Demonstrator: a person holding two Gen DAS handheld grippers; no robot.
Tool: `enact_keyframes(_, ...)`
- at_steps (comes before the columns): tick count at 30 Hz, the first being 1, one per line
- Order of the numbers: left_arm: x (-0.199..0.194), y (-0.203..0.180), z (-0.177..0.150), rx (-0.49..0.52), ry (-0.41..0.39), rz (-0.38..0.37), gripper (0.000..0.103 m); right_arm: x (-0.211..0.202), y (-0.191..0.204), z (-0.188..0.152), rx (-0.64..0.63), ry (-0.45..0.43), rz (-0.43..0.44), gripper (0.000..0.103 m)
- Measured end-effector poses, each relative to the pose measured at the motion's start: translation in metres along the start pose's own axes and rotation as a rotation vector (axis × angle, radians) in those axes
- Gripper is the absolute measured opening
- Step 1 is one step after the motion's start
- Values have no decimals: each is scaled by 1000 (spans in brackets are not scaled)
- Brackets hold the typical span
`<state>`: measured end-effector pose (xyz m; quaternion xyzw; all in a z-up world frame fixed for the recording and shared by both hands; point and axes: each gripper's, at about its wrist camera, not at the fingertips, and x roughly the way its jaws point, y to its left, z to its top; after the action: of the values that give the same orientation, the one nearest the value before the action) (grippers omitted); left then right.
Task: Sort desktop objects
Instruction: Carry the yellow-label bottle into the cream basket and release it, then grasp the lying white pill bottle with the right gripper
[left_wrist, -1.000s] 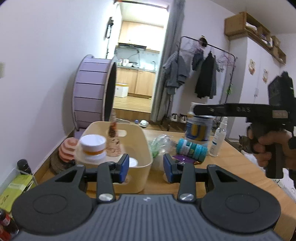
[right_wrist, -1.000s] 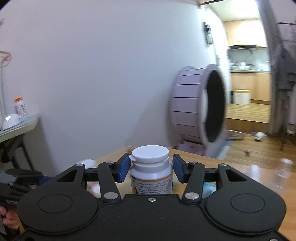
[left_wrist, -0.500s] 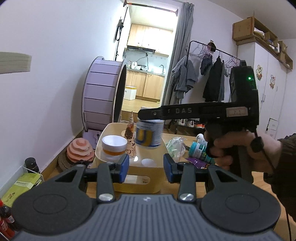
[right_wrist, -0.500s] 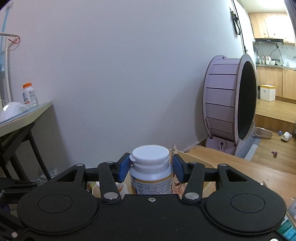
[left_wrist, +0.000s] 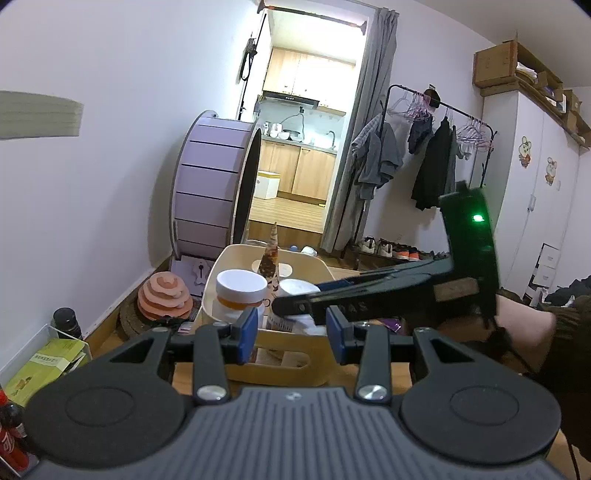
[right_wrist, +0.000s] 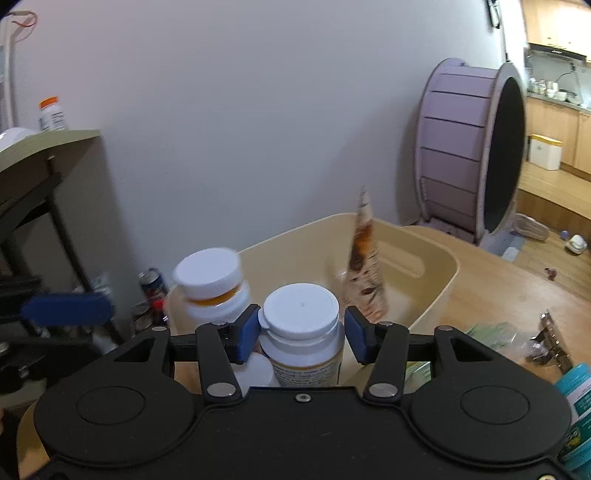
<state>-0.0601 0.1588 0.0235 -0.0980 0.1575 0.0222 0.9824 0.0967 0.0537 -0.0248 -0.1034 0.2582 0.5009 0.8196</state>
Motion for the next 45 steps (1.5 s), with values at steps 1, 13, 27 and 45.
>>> enact_keyframes(1, -1, 0, 0, 0, -1, 0, 40, -3, 2, -1, -5, 3, 6, 49)
enact_keyframes(13, -7, 1, 1, 6, -22, -17, 40, -32, 28, -12, -55, 66, 130, 49)
enact_keyframes(27, -4, -9, -2, 50, 2, -55, 57, -111, -5, -25, 31, -88, -22, 69)
enact_keyframes(45, 11, -57, -20, 123, 57, -154, 57, -92, -46, -70, 65, -13, -94, 73)
